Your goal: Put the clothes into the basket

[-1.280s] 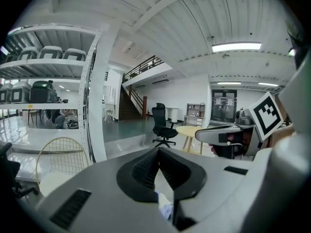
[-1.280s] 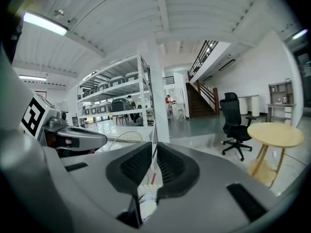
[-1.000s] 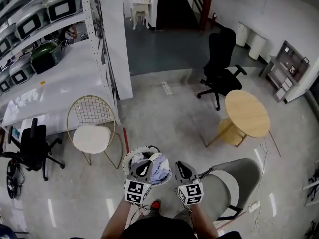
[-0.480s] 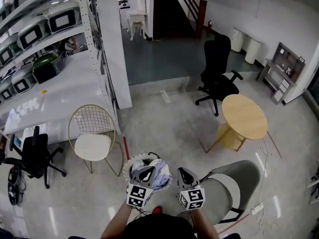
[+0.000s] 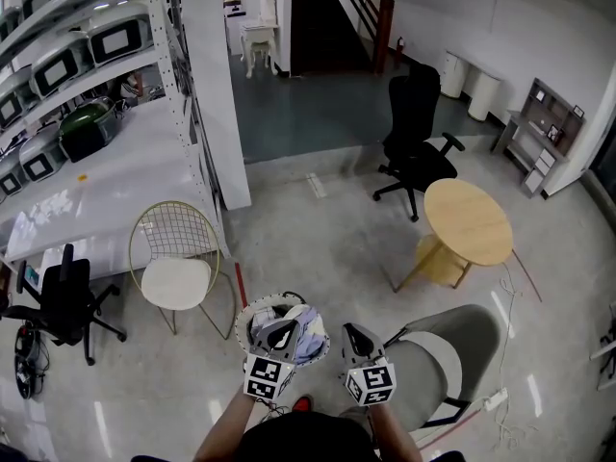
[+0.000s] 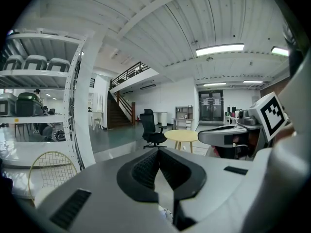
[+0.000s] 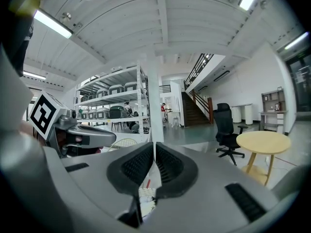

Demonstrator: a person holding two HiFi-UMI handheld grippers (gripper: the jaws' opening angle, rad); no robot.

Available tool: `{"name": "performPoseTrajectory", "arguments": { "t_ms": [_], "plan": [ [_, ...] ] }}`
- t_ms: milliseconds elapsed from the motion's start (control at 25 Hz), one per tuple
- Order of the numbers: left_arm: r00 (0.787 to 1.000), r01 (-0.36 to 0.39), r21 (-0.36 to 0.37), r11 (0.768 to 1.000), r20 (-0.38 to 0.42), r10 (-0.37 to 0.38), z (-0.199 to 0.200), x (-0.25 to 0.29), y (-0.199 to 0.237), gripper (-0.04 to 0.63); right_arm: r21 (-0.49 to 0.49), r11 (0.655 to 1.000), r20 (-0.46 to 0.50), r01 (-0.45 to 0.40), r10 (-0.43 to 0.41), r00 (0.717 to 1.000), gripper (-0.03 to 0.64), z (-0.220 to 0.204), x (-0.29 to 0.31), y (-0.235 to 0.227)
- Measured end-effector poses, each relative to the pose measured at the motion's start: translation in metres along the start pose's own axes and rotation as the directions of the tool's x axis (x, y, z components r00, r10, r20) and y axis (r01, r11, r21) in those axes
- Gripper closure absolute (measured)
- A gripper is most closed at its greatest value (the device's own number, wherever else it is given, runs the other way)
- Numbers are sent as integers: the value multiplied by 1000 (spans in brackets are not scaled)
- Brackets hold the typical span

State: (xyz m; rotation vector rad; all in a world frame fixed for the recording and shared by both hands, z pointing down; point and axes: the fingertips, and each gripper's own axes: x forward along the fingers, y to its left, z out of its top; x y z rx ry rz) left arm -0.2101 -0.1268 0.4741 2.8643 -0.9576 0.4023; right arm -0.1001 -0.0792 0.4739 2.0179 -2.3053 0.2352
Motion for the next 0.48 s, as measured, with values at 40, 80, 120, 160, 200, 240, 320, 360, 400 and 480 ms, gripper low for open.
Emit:
{"name": "performPoseTrajectory", "arguments": {
  "t_ms": [40,80,120,160,200,240,320,360,400,480],
  "plan": [
    [1000,1,1,1000,-1,-1,0,-1,-1,588,1,1000,-2,0,0,1000,577,-1,-1,0],
    [1000,3,3,1000,-2,-3,-1,-2,-3,588,1,1000,-4,-1,1,1000,577,-2,-3,0],
    [1000,3,5,1000,-3,-3,-1,-2,-4,588,1,1000,-6,-2,2,1000,577,-2,-4,1],
    [1000,4,5,1000,-3,-4,-1,-3,-5,588,1,1000,-7,-3,3,1000,577,-2,-5,2],
    [1000,3,5,1000,-3,-3,-1,-3,-5,588,1,1000,-7,-3,3,1000,577,-3,-5,2],
    [1000,3,4,1000,-2,-3,0,-4,-5,588,1,1000,-7,-4,4,1000,577,-3,-6,3],
    [1000,1,5,1000,-3,-1,0,-4,-5,588,2,1000,-6,-6,6,1000,577,-3,-6,4],
    [1000,1,5,1000,-4,-1,-1,-5,-5,588,2,1000,-6,-8,8,1000,577,-3,-7,5],
    [1000,1,4,1000,-6,-1,-2,-5,-6,588,2,1000,-7,-9,9,1000,577,-4,-7,5],
    [1000,0,1,1000,-9,0,-5,-6,-7,588,1,1000,-8,-12,12,1000,577,-5,-8,6]
  ]
}}
